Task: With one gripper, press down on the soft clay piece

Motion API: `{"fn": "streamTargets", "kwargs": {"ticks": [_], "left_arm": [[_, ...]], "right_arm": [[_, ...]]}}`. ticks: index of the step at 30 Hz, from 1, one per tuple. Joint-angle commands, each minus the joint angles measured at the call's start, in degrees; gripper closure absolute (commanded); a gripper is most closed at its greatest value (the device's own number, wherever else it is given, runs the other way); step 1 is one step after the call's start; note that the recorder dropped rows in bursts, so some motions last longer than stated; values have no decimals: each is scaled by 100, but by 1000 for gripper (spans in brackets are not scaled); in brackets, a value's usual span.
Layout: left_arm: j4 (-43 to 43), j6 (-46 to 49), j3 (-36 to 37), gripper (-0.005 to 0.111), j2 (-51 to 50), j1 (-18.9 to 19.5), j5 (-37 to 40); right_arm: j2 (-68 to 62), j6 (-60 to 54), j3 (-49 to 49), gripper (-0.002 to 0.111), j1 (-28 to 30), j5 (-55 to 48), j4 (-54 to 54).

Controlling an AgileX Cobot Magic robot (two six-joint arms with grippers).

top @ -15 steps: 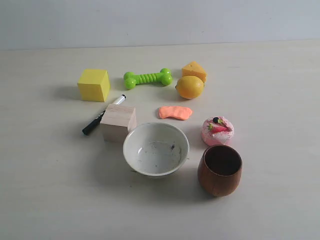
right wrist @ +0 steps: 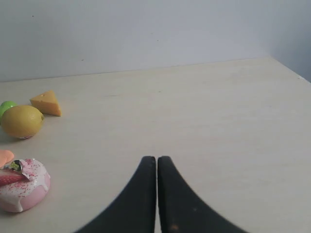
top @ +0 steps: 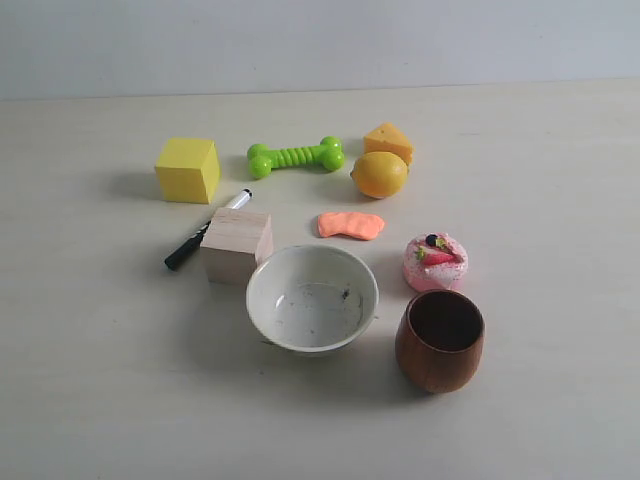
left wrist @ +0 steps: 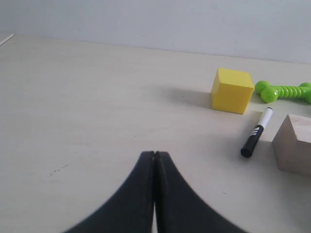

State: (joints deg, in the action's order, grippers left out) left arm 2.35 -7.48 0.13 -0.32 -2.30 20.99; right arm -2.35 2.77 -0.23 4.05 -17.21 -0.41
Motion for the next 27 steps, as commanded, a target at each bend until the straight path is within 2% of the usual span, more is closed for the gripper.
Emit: {"fn": "streamTargets", "kwargs": {"ticks": [1,15,18,24,27], "left_arm": [[-21,-12,-13,107,32,-43,-34],[-21,-12,-13,107,32,-43,-34],[-21,-12,-13,107,32,-43,-34],[-21,-12,-13,107,32,-43,-34],[-21,-12,-13,107,32,-43,-34]], "right_arm": [[29,24,23,105,-10,21,1],[29,-22,23,105,-10,103,-20],[29,-9,23,105,-10,535,-20],[29,25,23,105,-10,2090,2],[29,25,23,105,-10,2207,2]]}}
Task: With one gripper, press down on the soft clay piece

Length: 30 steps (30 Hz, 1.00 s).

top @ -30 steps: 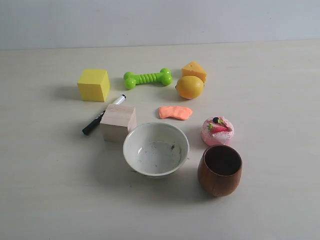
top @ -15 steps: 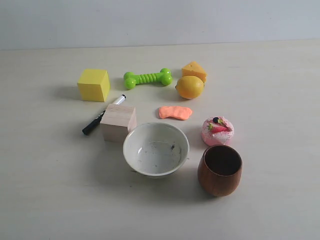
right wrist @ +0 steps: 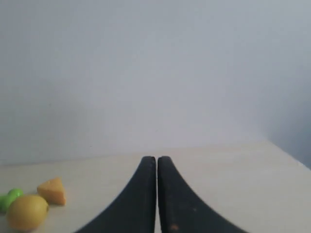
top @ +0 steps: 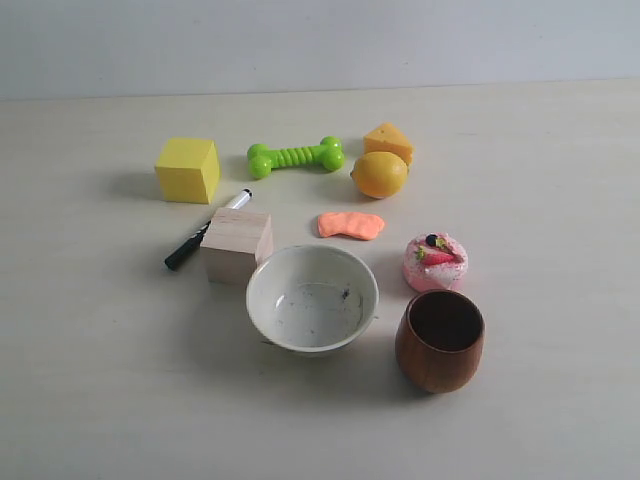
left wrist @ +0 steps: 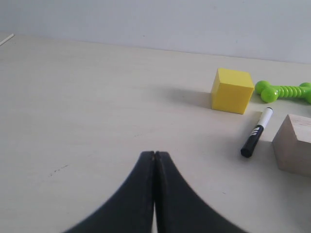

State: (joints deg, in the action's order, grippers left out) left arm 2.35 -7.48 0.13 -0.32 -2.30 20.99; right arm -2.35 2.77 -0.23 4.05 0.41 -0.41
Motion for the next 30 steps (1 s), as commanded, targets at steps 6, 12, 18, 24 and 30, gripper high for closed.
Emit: {"fn": "streamTargets", "kwargs": {"ticks": [6,12,18,24,30], "left_arm": [[-21,-12,-13,107,32,-43,-34],[-21,-12,-13,107,32,-43,-34],[-21,-12,-13,107,32,-43,-34],[-21,-12,-13,107,32,-43,-34],[-21,-12,-13,107,32,-43,-34]], "right_arm": [[29,25,23,105,-10,705,2],[29,467,23,105,-10,2240,79],[29,1683,-345,105,-10,1933,174],[18,1683,-1373,105,-10,284,174],[-121,1681,-2364,105,-10,-864,182]]}}
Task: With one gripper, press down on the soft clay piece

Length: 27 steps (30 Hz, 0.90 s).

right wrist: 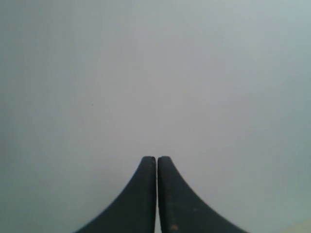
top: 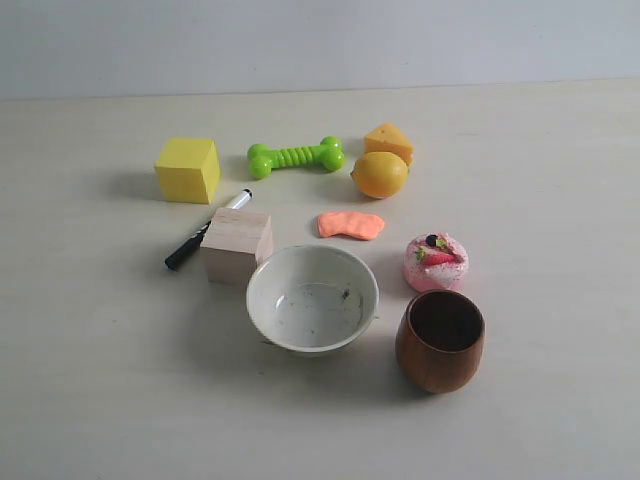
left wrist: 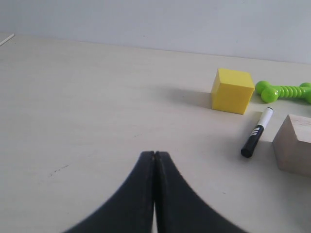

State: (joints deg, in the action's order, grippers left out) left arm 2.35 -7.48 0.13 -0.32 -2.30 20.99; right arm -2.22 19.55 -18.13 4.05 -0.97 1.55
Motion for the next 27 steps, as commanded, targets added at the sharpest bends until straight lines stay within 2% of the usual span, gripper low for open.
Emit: {"fn": "streamTargets", "kwargs": {"ticks": [1,9,11,18,24,27], "left_arm": [[-21,-12,-13,107,32,-43,-34],[-21,-12,-13,107,32,-43,-34],[-21,-12,-13,107,32,-43,-34],[-21,-12,-13,107,32,-43,-34],[-21,-12,-13,107,32,-43,-34],[-21,-12,-13,107,32,-43,-34]], "right_arm": [[-215,-26,-735,105,-10,-858,-15],[-1361,-1047,-1895,105,-10,-1973,159],[-1805,-1510,-2200,105,-10,-2307,531],[-3661,-4002,-3246,105,-10,-4068,2936],[-5141,-4232,-4080,105,-10,-4883,3598],[-5702,-4232,-4364,105,-217,-5104,3663]]}}
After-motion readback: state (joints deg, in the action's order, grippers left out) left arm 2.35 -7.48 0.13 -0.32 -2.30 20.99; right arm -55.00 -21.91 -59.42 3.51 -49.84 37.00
